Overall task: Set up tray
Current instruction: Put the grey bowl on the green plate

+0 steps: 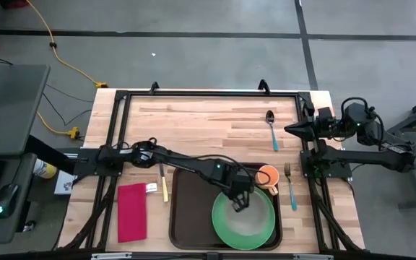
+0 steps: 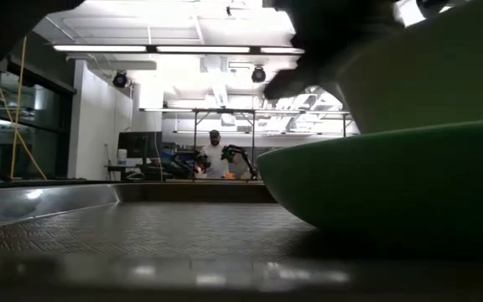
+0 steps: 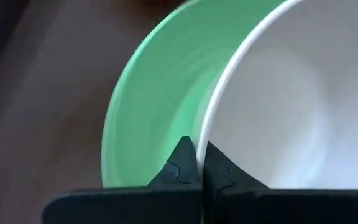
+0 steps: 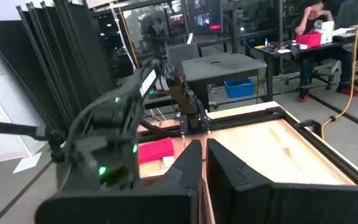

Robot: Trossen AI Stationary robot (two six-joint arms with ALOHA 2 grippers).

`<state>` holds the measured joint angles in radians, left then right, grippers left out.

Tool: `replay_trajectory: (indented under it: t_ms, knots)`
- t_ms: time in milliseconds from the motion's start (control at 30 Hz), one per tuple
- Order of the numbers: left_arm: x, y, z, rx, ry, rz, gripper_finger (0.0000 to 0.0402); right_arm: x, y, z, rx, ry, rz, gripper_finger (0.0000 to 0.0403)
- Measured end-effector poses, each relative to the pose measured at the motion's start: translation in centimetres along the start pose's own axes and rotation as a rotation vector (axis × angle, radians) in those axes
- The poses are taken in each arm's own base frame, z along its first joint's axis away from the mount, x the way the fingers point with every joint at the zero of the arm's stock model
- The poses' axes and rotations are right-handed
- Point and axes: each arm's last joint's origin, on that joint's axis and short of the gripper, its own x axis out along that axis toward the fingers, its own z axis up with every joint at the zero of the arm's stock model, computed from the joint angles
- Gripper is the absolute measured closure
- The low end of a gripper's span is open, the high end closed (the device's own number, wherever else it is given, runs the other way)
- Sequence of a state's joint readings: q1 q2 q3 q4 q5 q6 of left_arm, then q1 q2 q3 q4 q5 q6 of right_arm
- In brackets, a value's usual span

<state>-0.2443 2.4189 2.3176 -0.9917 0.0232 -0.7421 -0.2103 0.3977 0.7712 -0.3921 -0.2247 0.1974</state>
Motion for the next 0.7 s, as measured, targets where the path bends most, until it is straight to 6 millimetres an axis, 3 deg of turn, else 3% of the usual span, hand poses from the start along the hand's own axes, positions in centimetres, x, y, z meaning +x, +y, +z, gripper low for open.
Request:
replay_trajectory:
  t_ms: [67, 700]
  knots:
    - [0.09, 0.31, -0.47, 0.002, 0.061, 0.013, 0.0384, -0.10, 0.04, 0.08, -0.001, -0.010, 0.000, 0.0402]
    - [0.48, -0.33, 0.16, 0.053, 0.008, -0.068, 0.0384, -0.32, 0.09, 0.14, -0.001, -0.022, -0.001, 0.0402]
